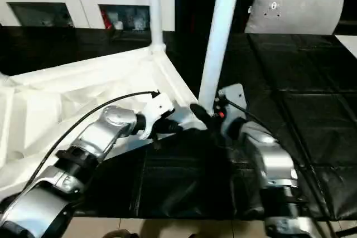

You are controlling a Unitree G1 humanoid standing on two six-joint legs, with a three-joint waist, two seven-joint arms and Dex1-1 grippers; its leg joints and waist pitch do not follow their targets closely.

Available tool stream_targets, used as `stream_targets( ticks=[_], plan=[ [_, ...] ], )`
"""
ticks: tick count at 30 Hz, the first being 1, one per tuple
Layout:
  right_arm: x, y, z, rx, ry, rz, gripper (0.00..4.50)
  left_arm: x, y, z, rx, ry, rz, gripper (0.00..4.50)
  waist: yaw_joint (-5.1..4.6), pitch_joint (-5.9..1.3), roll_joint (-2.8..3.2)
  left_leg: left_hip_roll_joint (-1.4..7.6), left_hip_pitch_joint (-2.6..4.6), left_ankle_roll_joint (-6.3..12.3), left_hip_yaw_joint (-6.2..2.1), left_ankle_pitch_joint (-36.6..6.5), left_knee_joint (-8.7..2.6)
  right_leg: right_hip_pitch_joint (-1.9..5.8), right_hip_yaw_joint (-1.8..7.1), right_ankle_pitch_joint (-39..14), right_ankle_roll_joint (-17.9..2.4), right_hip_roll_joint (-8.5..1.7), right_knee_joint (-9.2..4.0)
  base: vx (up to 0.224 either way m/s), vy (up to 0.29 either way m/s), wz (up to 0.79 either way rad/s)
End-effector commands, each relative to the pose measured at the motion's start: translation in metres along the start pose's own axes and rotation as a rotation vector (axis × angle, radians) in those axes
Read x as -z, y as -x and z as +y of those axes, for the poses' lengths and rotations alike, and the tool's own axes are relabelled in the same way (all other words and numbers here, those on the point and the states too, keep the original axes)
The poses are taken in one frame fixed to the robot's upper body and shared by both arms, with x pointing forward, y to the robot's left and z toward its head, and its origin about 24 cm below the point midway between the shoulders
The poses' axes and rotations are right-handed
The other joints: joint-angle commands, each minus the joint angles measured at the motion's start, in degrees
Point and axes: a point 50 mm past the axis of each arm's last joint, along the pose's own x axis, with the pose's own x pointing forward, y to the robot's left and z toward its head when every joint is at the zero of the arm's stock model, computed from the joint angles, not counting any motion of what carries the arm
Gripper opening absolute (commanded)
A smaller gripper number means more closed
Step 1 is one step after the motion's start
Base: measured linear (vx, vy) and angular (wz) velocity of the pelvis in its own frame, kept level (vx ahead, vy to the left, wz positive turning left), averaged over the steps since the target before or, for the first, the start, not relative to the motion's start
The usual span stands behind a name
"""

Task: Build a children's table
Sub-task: Rotate leg to tighten

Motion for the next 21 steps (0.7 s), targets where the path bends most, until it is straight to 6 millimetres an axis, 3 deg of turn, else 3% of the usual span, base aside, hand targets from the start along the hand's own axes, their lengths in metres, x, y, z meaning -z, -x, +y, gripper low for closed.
stream_targets(
  ticks=[1,7,8,11,13,14,21],
  plan=[
    [-0.006,0.013,-0.003,-0.103,0.076,0.01,3.56,0.001,0.006,-0.008,0.132,-0.092,-0.021,0.0,0.27,-4.07,-1.04,4.5,-0.03,8.35,-1.77,-0.11,-3.21,3.88,3.65,-2.1,-13.39,-6.35,-3.74,0.0,0.0,0.0],
    [-0.009,0.033,-0.003,-0.336,0.139,0.064,3.56,0.007,0.02,-0.011,0.281,-0.19,0.018,0.0,1.23,-4.13,-0.81,4.97,0.01,8.52,-1.64,-1.24,-3.06,3.37,3.49,-3.27,-13.84,-6.34,-3.58,0.0,0.0,0.0],
    [-0.009,0.035,-0.002,-0.373,0.148,0.07,3.22,0.008,0.021,-0.011,0.296,-0.208,0.027,0.0,1.65,-4.31,-0.89,5.15,0.01,8.66,-1.68,-0.77,-2.96,3.34,3.41,-2.46,-14.02,-6.31,-3.28,0.0,0.0,0.0],
    [-0.01,0.042,0.005,-0.528,0.15,0.099,3.19,0.01,0.03,-0.012,0.384,-0.25,0.05,0.0,1.97,-4.27,-0.92,5.14,-0.08,8.81,-1.67,-1.45,-2.91,3.38,3.38,-2.82,-14.09,-6.49,-3.28,0.0,0.0,0.0],
    [-0.01,0.044,0.008,-0.594,0.151,0.113,2.92,0.01,0.033,-0.013,0.422,-0.275,0.06,0.0,2.16,-4.21,-0.92,5.11,-0.14,8.6,-1.61,-1.9,-2.92,3.29,3.41,-4.13,-13.83,-6.52,-3.44,0.0,0.0,0.0],
    [-0.009,0.044,0.009,-0.616,0.147,0.116,2.92,0.011,0.034,-0.013,0.436,-0.284,0.067,0.0,2.35,-4.46,-1.25,5.16,-0.01,8.43,-1.54,-1.94,-2.86,3.36,3.42,-4.69,-13.7,-6.55,-3.45,0.0,0.0,0.0],
    [-0.002,0.043,0.021,-0.745,0.119,0.155,2.34,0.012,0.035,-0.015,0.495,-0.32,0.088,0.0,3.53,-4.69,-0.93,5.33,0.02,7.87,-1.66,-0.55,-2.71,2.97,3.4,-3.66,-13.68,-6.53,-3.0,0.0,0.0,0.0]
  ],
)
